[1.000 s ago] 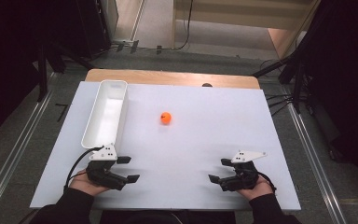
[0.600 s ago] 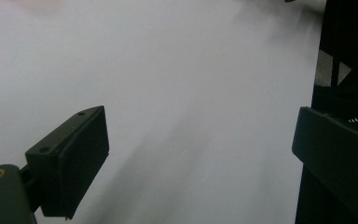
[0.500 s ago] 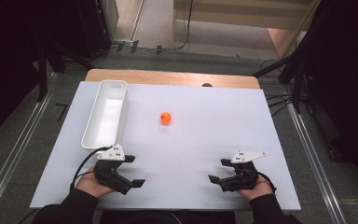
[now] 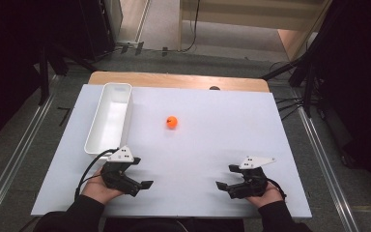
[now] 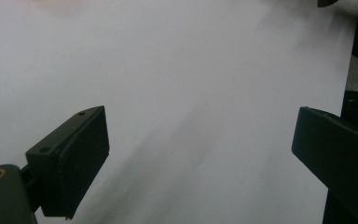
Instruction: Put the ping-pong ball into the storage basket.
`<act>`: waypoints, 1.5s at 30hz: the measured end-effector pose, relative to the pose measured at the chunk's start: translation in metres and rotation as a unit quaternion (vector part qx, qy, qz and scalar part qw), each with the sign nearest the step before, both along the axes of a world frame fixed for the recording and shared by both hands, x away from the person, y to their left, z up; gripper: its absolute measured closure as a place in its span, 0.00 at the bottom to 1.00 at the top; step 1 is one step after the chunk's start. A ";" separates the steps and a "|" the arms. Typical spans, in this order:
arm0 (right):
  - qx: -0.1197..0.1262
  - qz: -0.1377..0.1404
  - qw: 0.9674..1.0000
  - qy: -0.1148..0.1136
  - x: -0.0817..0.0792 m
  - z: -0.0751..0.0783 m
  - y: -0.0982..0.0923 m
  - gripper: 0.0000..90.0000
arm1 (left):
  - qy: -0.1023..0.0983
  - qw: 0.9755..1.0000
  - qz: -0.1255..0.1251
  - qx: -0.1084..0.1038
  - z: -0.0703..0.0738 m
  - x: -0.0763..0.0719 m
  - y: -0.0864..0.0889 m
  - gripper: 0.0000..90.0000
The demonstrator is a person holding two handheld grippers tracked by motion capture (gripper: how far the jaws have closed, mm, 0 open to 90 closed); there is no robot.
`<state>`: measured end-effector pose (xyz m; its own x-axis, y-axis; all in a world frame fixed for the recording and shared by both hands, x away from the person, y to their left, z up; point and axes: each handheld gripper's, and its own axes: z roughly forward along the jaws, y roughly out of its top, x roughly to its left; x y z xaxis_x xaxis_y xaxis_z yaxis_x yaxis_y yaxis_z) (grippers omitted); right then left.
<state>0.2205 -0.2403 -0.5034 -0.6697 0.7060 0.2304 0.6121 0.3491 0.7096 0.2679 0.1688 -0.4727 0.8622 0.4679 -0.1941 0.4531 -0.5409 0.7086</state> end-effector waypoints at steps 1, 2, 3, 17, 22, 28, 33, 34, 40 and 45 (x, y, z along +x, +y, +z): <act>0.001 0.000 1.000 0.001 0.000 0.000 0.000 0.16 | -0.001 1.000 0.001 0.001 0.000 0.000 -0.001 0.05; 0.001 0.000 1.000 0.001 0.000 0.000 0.000 0.16 | -0.002 1.000 0.004 0.002 0.001 0.000 -0.002 0.05; 0.001 0.000 1.000 0.001 0.000 0.000 0.000 0.16 | -0.001 1.000 0.008 0.000 0.001 0.000 -0.004 0.05; 0.000 0.001 1.000 0.001 0.000 0.000 0.000 0.16 | -0.019 0.999 0.041 0.001 0.002 0.003 -0.016 0.05; 0.000 0.001 1.000 0.001 0.000 0.000 0.000 0.16 | -0.018 0.999 0.047 -0.004 0.002 0.005 -0.021 0.05; 0.001 0.002 1.000 -0.001 -0.001 0.001 0.001 0.16 | -0.018 0.999 0.049 -0.007 0.003 0.008 -0.025 0.05; 0.001 0.002 1.000 0.000 -0.001 0.001 0.001 0.16 | -0.021 0.998 0.053 -0.008 0.004 0.011 -0.030 0.05; 0.001 0.002 1.000 0.000 -0.001 0.001 0.001 0.16 | -0.019 0.998 0.053 -0.009 0.004 0.012 -0.031 0.05; 0.001 0.000 1.000 0.003 -0.001 0.000 0.000 0.16 | -0.021 0.998 0.058 -0.005 0.005 0.015 -0.035 0.05; 0.001 0.001 1.000 0.002 -0.001 0.000 0.001 0.16 | -0.025 0.998 0.062 -0.008 0.006 0.016 -0.039 0.08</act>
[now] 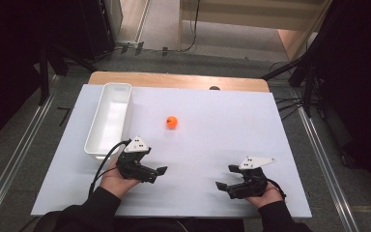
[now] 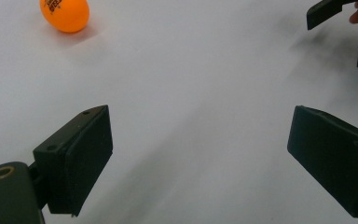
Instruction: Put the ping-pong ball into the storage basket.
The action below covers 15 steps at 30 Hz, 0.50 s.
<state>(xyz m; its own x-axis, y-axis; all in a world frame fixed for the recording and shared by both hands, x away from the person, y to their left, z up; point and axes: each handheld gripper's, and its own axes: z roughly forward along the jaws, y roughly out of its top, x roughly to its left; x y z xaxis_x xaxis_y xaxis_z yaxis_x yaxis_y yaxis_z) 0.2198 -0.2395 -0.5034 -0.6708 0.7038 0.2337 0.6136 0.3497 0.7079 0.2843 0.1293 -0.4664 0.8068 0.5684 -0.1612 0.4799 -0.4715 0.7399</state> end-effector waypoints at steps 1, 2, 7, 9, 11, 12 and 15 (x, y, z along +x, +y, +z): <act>0.000 0.000 1.000 0.000 0.000 0.000 0.000 0.16 | 0.001 1.000 0.001 -0.002 0.000 0.001 0.000 0.08; 0.001 -0.001 1.000 0.002 0.000 0.000 0.000 0.16 | 0.004 1.000 -0.001 -0.003 0.000 0.002 -0.001 0.08; 0.002 -0.001 1.000 0.003 0.000 0.000 -0.001 0.16 | 0.009 1.000 0.006 -0.004 -0.001 0.007 -0.003 0.08; 0.002 -0.001 1.000 0.003 0.000 0.000 -0.001 0.16 | 0.009 1.000 0.006 -0.004 -0.001 0.008 -0.004 0.08; 0.001 -0.001 1.000 0.003 0.000 0.000 -0.001 0.16 | 0.008 1.000 0.005 -0.006 0.000 0.009 -0.006 0.08; 0.001 -0.001 1.000 0.003 0.000 0.000 -0.001 0.16 | 0.008 1.000 0.007 -0.005 0.000 0.010 -0.007 0.08; 0.003 -0.001 1.000 0.004 -0.001 0.000 -0.001 0.16 | 0.006 1.000 0.010 -0.002 0.000 0.013 -0.009 0.08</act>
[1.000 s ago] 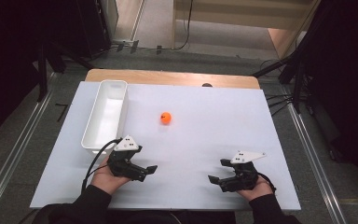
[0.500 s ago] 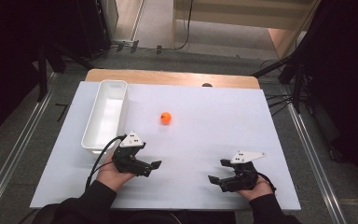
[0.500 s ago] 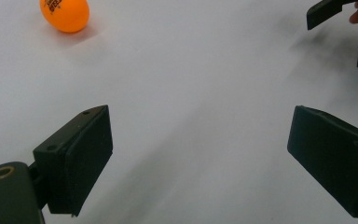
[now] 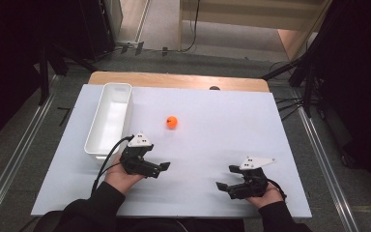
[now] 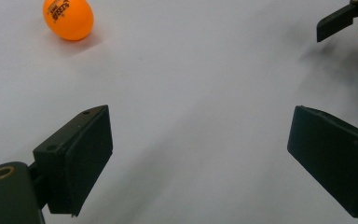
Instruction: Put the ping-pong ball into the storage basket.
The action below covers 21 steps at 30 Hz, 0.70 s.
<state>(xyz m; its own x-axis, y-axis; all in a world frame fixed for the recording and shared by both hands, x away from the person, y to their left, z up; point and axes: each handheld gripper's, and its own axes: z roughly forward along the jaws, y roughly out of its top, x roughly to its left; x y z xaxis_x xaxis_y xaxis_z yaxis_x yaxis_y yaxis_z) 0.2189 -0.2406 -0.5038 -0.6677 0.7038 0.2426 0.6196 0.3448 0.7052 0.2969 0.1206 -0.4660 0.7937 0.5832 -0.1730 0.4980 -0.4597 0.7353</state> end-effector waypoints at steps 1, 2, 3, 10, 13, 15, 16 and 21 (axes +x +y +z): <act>-0.001 0.001 1.000 -0.001 0.000 0.000 0.000 0.16 | 0.002 1.000 0.001 0.003 0.000 0.001 -0.001 0.08; -0.001 -0.001 1.000 -0.002 0.000 0.000 -0.001 0.16 | 0.002 1.000 0.003 0.002 0.000 0.002 -0.002 0.08; -0.001 -0.001 1.000 -0.002 0.000 0.000 -0.001 0.16 | 0.002 1.000 0.004 0.000 0.001 0.002 -0.003 0.08; -0.001 0.000 1.000 -0.002 0.000 0.000 -0.001 0.16 | 0.003 1.000 0.001 0.003 -0.001 0.010 -0.007 0.08; 0.000 -0.001 1.000 -0.002 0.000 -0.001 -0.001 0.16 | -0.001 1.000 -0.003 -0.002 -0.002 0.013 -0.008 0.08; -0.001 0.000 1.000 -0.001 0.001 -0.001 -0.001 0.16 | -0.001 1.000 -0.002 -0.001 -0.002 0.016 -0.008 0.08; -0.002 0.000 1.000 0.003 0.001 -0.001 0.000 0.16 | 0.000 1.000 0.001 -0.002 -0.002 0.016 -0.009 0.08; 0.000 0.003 1.000 0.000 0.002 -0.001 0.000 0.16 | -0.001 1.000 -0.001 -0.002 -0.002 0.022 -0.013 0.08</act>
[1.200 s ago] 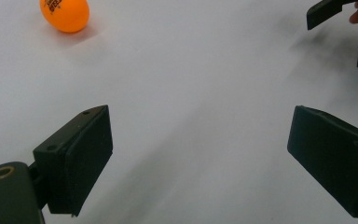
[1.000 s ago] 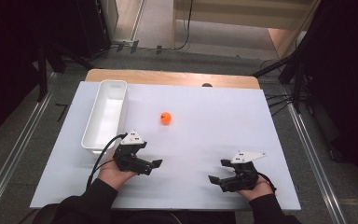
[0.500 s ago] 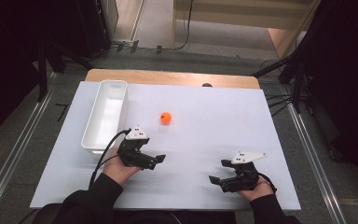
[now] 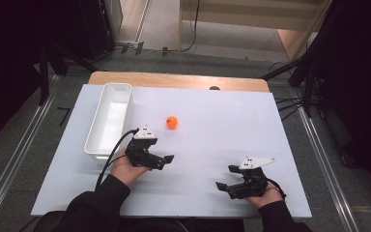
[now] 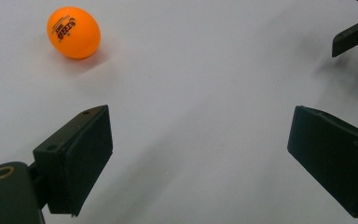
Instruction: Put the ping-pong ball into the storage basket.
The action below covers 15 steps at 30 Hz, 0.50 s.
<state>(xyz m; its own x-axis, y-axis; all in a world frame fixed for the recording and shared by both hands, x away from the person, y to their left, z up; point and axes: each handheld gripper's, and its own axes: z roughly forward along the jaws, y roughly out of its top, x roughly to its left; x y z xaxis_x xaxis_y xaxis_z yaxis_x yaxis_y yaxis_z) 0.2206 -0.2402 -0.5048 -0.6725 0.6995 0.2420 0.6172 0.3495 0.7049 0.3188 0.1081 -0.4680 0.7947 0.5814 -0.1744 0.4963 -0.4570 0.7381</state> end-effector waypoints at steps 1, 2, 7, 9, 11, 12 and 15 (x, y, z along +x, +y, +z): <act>0.000 0.000 1.000 0.000 0.000 0.000 0.000 0.16 | -0.002 1.000 0.001 0.003 0.000 0.001 -0.001 0.08; 0.000 0.000 1.000 0.000 0.000 0.000 0.000 0.16 | -0.004 1.000 0.001 0.006 0.001 0.002 -0.001 0.08; 0.001 0.001 1.000 0.001 0.001 0.000 0.000 0.16 | -0.002 1.000 0.001 0.006 0.000 0.006 -0.004 0.08; 0.001 0.001 1.000 0.001 0.001 0.000 0.000 0.16 | -0.002 1.000 0.000 0.006 0.000 0.008 -0.006 0.08; 0.000 0.002 1.000 0.001 0.001 0.000 0.000 0.16 | -0.003 1.000 -0.001 0.006 0.000 0.009 -0.007 0.08; 0.001 0.001 1.000 0.001 0.001 0.000 0.000 0.16 | -0.003 1.000 -0.003 0.009 0.001 0.011 -0.008 0.08; 0.001 0.001 1.000 0.002 0.001 0.000 0.000 0.16 | -0.006 1.000 -0.002 0.006 0.001 0.014 -0.011 0.08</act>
<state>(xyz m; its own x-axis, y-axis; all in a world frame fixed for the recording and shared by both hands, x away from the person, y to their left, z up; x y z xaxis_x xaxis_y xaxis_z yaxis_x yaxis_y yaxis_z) 0.2213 -0.2400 -0.5047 -0.6737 0.6969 0.2460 0.6187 0.3498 0.7035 0.3328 0.0972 -0.4674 0.7990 0.5800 -0.1589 0.4862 -0.4676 0.7382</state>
